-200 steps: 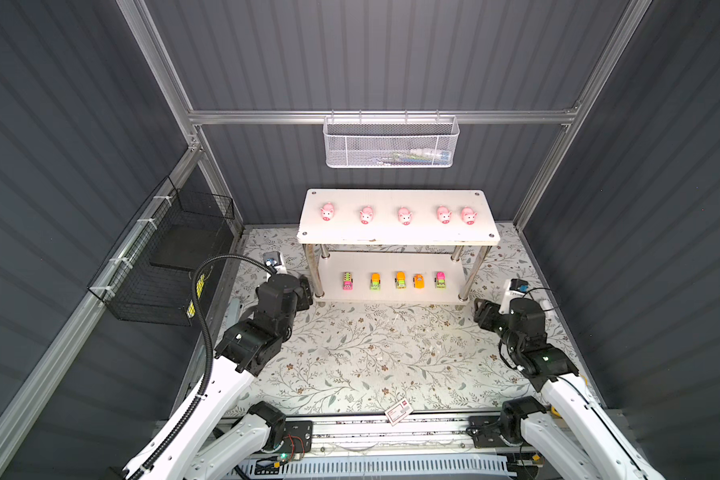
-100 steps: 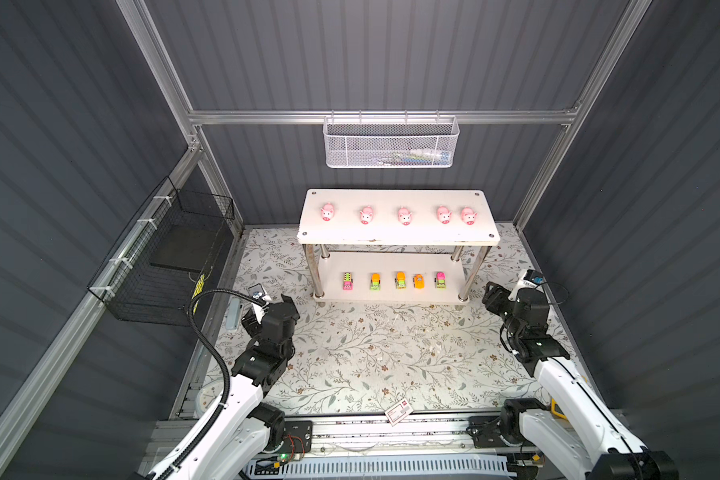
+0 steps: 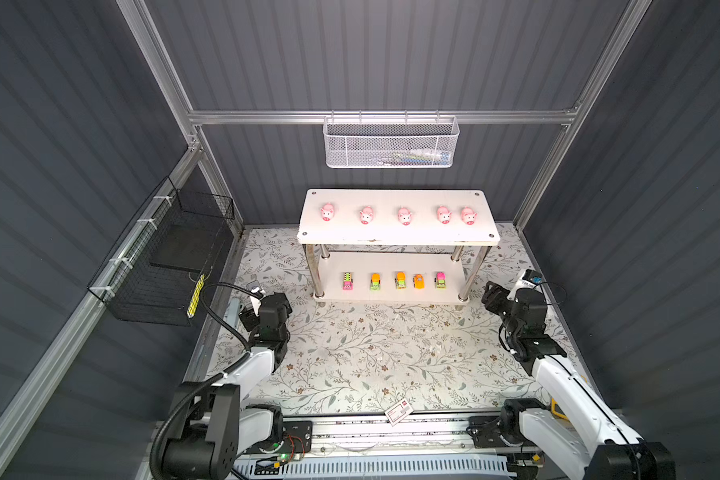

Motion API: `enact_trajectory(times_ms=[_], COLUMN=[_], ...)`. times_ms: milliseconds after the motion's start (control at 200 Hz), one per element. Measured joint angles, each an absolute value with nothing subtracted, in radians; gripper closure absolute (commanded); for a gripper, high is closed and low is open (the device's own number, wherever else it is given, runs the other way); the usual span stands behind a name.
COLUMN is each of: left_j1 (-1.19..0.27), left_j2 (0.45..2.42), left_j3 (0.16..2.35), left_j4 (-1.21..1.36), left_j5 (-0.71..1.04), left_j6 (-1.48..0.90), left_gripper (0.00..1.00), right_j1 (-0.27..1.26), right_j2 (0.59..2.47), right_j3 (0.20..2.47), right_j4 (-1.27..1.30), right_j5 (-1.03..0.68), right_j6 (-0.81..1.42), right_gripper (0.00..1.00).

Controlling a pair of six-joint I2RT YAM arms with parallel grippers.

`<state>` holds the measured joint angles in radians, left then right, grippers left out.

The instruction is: Place and organize the plastic toys onto the shelf

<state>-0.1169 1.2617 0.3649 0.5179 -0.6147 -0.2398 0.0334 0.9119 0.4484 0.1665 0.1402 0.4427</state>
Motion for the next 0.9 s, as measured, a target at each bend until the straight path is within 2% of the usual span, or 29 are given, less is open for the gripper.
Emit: enact_trajectory(times_ms=[195, 445, 635, 901], left_j1=[-0.101, -0.098, -0.098, -0.098], left_j2=[1.428, 1.638, 1.674, 1.674], left_j3=[0.366, 0.406, 0.498, 0.505], left_j4=[0.680, 0.825, 0.809, 0.805], left_j5=[-0.535, -0.492, -0.465, -0.451], left_j6=[-0.181, -0.113, -0.087, -0.081], left_gripper=[0.04, 0.00, 0.00, 0.00], right_j1=[0.033, 0.033, 0.033, 0.025], right_j2=[0.938, 1.074, 1.211, 1.328], right_j3=[0.448, 0.450, 0.485, 0.508], right_j4=[0.181, 0.278, 0.383, 0.571], right_j5=[0.155, 0.184, 0.234, 0.254], right_j6=[0.421, 0.385, 0.297, 0.141], right_gripper=[0.33, 0.32, 0.31, 0.32])
